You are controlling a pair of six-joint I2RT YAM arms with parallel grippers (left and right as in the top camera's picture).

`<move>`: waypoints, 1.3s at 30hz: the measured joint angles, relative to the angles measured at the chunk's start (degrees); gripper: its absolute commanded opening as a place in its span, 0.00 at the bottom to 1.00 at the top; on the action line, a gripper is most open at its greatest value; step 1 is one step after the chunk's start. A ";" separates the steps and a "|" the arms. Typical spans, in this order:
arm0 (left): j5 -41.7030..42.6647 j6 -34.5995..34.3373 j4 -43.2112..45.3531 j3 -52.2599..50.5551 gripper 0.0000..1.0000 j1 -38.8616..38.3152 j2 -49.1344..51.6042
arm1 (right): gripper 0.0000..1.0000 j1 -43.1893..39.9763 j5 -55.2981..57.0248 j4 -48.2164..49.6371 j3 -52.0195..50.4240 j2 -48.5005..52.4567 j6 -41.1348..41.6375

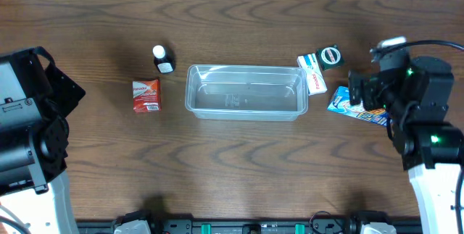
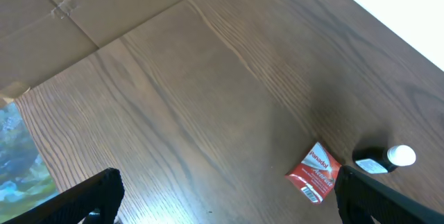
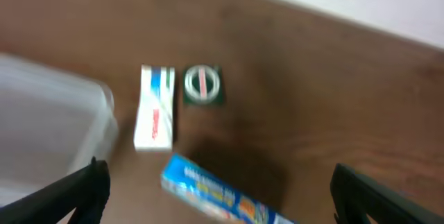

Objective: Pack container
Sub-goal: 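Move the right gripper over the blue Kool Fever box, then grasp the blue Kool Fever box by its end with the right gripper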

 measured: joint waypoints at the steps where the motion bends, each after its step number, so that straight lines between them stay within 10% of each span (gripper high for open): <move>1: 0.00 0.00 0.00 0.00 0.98 0.00 0.00 | 0.99 -0.37 -0.37 -1.16 0.00 0.72 -1.31; 18: -0.02 0.00 0.02 0.00 0.98 0.00 0.00 | 0.96 -2.56 1.90 -20.20 0.02 7.08 -18.64; 39: -0.02 0.00 0.00 0.00 0.98 0.00 0.00 | 0.95 -2.58 12.52 -3.48 0.15 19.28 -34.82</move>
